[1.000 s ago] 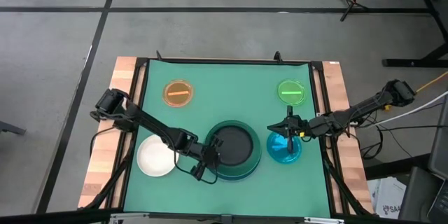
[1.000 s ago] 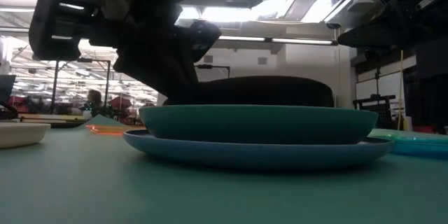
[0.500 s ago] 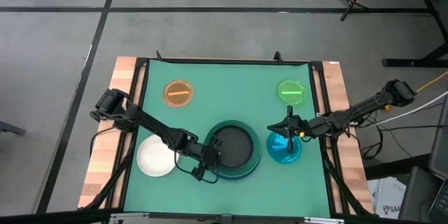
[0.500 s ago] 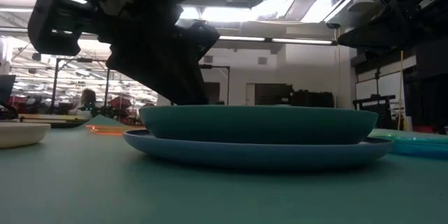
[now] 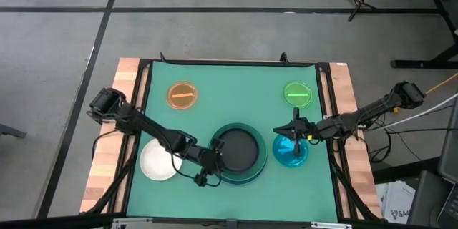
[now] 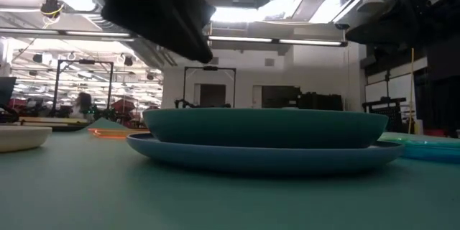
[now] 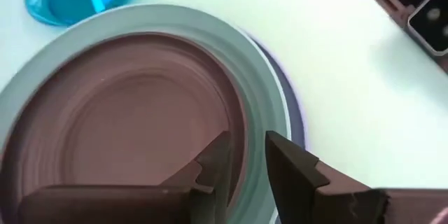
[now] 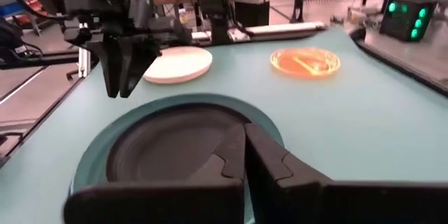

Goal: Stack plastic plates
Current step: Stack the white plate on top of the black plate

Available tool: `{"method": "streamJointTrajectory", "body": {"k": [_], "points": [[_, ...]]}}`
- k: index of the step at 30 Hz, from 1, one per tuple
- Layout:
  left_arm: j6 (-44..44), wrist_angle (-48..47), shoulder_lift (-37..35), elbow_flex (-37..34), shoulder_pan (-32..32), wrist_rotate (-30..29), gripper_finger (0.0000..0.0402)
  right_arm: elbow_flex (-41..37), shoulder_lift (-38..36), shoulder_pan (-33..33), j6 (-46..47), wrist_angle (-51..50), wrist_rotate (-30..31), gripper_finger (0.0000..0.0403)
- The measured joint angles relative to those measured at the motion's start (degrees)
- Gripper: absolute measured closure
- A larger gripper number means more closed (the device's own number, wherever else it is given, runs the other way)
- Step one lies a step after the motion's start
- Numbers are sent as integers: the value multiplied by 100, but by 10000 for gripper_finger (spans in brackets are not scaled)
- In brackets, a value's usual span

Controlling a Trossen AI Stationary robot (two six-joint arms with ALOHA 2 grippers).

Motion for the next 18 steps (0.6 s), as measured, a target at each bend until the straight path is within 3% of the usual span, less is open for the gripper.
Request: {"method": "streamJointTrajectory", "body": {"k": [18], "points": [[-2619,-836,-87,2,-636,-158,320,4,-9,0,-1952,682,0,402]]}}
